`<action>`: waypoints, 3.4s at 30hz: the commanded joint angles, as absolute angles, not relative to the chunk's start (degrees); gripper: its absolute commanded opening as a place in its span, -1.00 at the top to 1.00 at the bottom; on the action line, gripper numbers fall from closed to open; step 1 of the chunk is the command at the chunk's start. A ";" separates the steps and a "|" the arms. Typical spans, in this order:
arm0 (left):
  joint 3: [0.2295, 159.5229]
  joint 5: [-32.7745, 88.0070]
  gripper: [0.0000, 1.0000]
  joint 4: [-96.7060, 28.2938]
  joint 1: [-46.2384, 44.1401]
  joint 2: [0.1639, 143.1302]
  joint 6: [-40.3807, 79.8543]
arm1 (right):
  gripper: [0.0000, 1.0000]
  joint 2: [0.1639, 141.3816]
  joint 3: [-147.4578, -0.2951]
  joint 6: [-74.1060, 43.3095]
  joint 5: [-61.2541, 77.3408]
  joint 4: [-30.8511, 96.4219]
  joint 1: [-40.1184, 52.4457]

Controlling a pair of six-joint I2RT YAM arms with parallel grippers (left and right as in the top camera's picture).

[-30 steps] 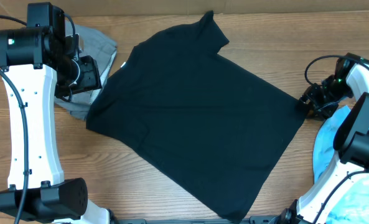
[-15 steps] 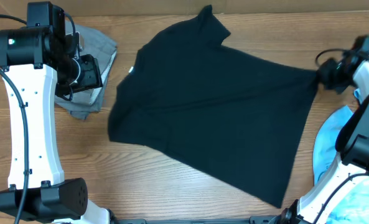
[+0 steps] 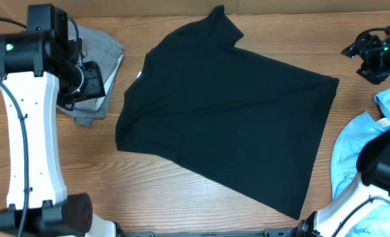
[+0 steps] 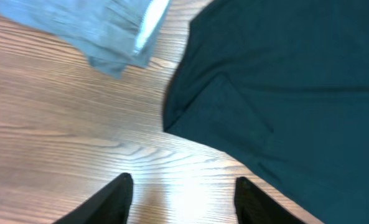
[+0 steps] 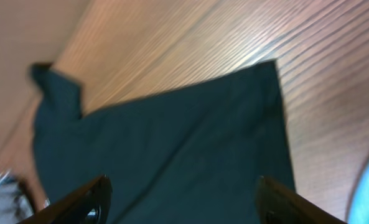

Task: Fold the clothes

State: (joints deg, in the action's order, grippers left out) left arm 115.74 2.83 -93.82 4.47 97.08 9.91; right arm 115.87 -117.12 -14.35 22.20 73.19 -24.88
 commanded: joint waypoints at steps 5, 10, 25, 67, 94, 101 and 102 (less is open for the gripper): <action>116.14 -1.34 -0.38 -94.26 4.21 90.30 9.02 | -0.52 97.27 -120.14 -12.91 23.86 82.87 -20.51; 111.61 4.12 -0.42 -93.41 4.10 91.39 6.15 | -0.49 95.18 -119.94 -14.70 17.54 94.11 -15.62; 85.32 15.40 -0.36 -67.44 -3.53 104.12 -3.22 | -0.50 95.37 -85.54 -21.32 15.44 77.97 -9.39; 96.23 9.58 0.37 -71.64 -4.40 121.58 -2.63 | -0.53 95.37 -68.62 -22.55 14.39 69.49 -17.50; 90.41 14.85 0.92 -69.12 -4.10 121.58 -3.01 | -0.59 95.37 -68.58 -22.31 13.93 69.89 -18.17; 94.67 14.22 0.91 -73.65 -4.05 120.03 -2.66 | -0.59 95.37 -68.58 -22.11 13.91 70.37 -18.17; 95.79 13.26 0.91 -74.06 -3.97 119.20 -1.63 | -0.61 95.37 -68.58 -22.11 13.85 70.63 -18.17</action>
